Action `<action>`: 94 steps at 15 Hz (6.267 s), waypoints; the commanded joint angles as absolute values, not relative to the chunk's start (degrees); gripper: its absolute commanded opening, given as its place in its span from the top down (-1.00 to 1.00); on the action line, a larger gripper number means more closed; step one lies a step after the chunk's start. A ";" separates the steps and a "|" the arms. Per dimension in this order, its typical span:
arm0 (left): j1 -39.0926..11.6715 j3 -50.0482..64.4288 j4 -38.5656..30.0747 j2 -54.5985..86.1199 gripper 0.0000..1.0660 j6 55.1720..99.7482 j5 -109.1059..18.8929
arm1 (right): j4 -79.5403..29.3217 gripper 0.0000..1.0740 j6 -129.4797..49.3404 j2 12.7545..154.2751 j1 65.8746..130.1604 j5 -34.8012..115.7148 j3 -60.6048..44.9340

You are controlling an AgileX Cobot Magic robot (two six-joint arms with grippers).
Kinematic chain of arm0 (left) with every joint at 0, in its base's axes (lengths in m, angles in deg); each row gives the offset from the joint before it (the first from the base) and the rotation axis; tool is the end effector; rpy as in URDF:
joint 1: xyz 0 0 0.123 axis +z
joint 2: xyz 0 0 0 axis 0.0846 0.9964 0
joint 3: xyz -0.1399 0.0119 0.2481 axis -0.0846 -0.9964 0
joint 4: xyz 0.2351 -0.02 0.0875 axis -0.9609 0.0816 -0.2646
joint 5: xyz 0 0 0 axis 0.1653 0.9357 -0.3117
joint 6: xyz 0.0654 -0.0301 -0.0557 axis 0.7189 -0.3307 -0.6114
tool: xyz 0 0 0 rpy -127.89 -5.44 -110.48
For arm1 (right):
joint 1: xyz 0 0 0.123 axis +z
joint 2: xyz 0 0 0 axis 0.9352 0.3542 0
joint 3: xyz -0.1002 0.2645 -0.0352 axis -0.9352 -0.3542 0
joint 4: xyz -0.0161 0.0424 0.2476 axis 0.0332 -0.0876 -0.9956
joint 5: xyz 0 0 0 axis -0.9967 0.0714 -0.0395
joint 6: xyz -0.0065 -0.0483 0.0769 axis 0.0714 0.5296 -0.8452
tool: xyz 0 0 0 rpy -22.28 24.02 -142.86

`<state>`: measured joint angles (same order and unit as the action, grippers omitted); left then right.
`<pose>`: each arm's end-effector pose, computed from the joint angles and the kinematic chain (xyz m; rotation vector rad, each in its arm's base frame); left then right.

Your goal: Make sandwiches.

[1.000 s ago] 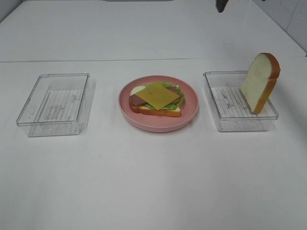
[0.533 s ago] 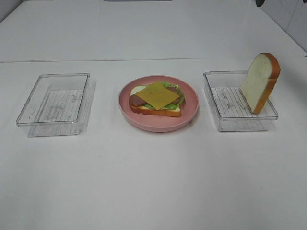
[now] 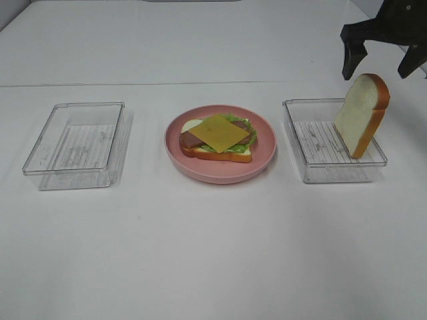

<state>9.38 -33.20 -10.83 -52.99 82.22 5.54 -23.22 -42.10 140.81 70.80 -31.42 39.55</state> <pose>-0.0084 -0.0119 0.2822 0.0810 2.0261 -0.0235 0.4729 0.0102 0.2375 -0.1120 2.8673 -0.0454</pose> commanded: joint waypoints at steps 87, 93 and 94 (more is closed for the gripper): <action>9.38 -33.26 -10.38 -53.28 -0.92 82.16 5.43 | -13.59 -0.80 -48.01 36.30 75.96 -33.14 -35.62; 9.38 -33.26 -10.38 -53.28 -0.92 82.16 5.43 | -20.64 -0.80 -48.01 12.87 75.84 -27.87 -46.22; 9.38 -33.26 -10.38 -53.28 -0.92 82.16 5.43 | -21.04 -0.80 -48.01 12.98 74.93 -27.41 -47.94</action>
